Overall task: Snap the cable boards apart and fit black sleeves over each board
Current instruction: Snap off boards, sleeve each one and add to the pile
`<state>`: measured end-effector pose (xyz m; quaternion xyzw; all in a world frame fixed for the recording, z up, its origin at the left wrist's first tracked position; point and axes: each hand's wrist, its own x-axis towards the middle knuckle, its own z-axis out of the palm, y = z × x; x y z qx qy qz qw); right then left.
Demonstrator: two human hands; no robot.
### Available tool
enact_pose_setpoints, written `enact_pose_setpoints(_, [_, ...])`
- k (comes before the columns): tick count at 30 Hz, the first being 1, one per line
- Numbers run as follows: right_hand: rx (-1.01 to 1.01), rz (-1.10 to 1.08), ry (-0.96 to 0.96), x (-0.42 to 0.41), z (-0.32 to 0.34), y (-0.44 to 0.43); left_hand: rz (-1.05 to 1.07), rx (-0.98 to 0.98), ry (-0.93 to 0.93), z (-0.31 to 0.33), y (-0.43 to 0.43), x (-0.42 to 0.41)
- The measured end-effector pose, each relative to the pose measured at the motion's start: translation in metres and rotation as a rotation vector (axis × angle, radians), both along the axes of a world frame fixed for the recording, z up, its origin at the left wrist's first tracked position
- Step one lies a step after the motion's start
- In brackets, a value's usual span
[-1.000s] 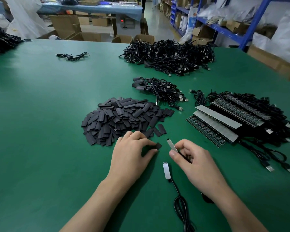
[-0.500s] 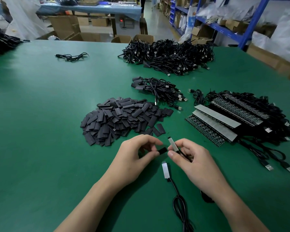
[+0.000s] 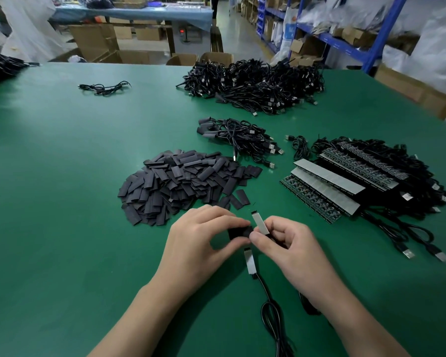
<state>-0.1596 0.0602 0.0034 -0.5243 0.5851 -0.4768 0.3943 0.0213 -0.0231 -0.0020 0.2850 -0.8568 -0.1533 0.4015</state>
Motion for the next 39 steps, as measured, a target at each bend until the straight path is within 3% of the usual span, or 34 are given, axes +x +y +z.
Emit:
enact_pose_setpoints(8, [-0.057, 0.064, -0.155, -0.006, 0.005, 0.001, -0.1, 0.243, 0.165, 0.004, 0.004, -0.001])
enact_pose_setpoints(16, [0.046, 0.056, -0.279, -0.002, 0.011, 0.002, -0.149, 0.321, 0.19, 0.005, 0.005, -0.001])
enact_pose_setpoints(39, [0.091, 0.067, -0.346, -0.004, 0.007, -0.001, -0.215, 0.456, 0.216, 0.002, 0.002, -0.001])
